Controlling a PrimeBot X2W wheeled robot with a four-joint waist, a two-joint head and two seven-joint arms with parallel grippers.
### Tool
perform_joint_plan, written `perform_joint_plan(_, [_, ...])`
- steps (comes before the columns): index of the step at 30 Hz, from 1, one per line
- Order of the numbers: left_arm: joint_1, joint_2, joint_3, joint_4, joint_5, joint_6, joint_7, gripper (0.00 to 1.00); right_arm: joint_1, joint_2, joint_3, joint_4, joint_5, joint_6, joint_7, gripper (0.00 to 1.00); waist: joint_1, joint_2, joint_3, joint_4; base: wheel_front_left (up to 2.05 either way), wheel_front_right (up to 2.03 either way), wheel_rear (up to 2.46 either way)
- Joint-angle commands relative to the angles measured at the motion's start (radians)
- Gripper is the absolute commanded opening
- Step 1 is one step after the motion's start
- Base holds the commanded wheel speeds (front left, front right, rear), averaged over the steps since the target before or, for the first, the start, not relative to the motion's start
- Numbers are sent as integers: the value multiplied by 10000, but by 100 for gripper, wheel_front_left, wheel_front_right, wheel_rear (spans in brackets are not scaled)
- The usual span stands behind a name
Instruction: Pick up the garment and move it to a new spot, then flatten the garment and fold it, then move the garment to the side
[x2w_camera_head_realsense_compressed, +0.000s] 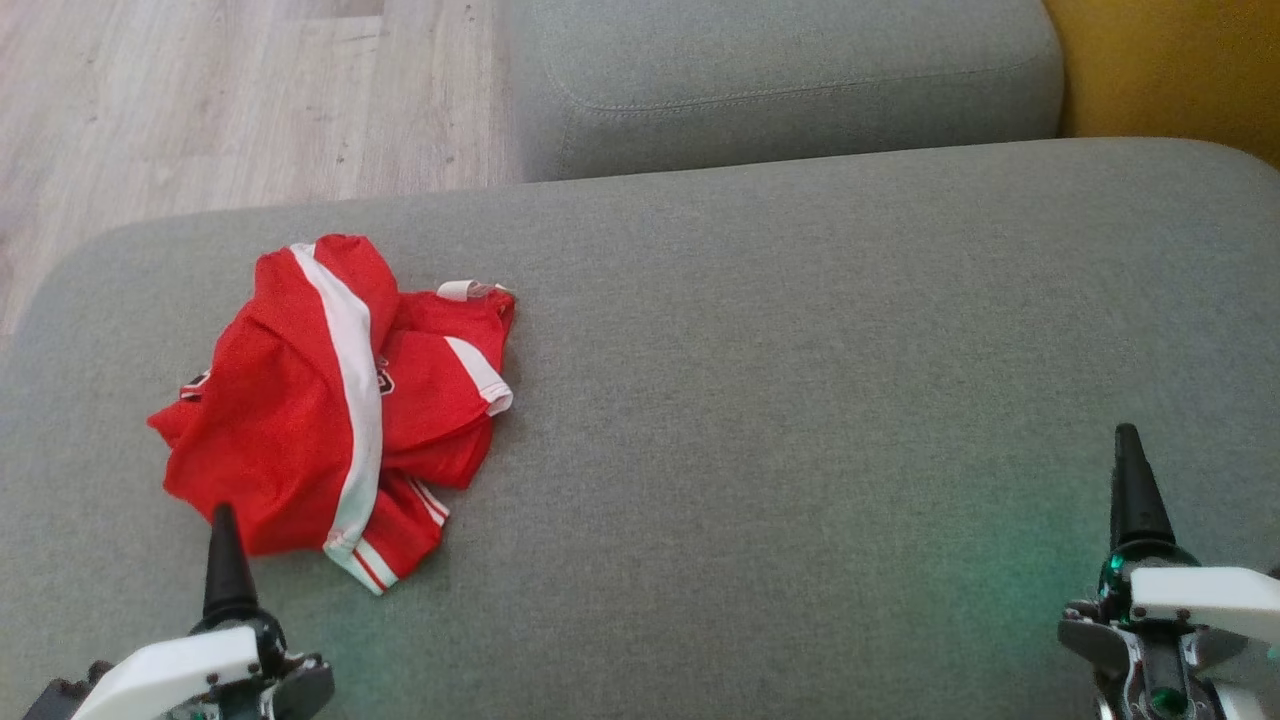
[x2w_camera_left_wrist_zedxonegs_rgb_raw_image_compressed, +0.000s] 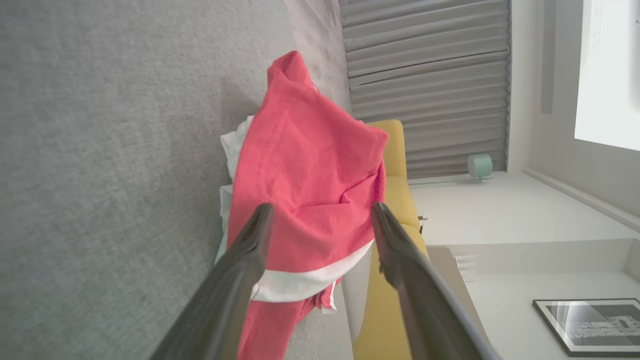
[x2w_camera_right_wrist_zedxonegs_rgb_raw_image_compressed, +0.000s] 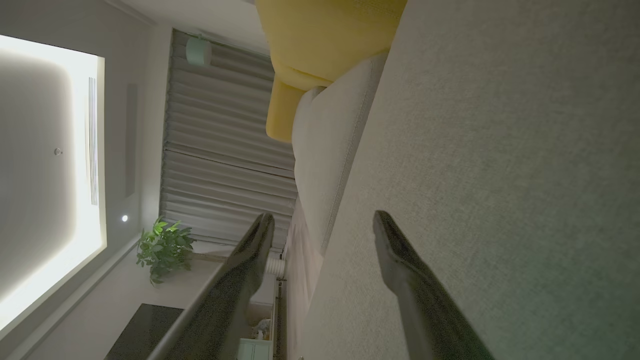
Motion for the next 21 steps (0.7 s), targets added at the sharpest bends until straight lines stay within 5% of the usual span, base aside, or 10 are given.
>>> perform_joint_plan(1, [-479, 63, 200, -404, 177, -21, -86, 100, -386, -50, 85, -426, -219, -2, -100, 100, 0, 0, 2, -2, 0, 0, 0])
perform_joint_plan(21, [-691, 75, -864, -1845, 4520, 618, -709, 100, -419, -66, 641, -1517, -4918, -3, -719, 100, 0, 0, 44, 22, 0, 0, 0])
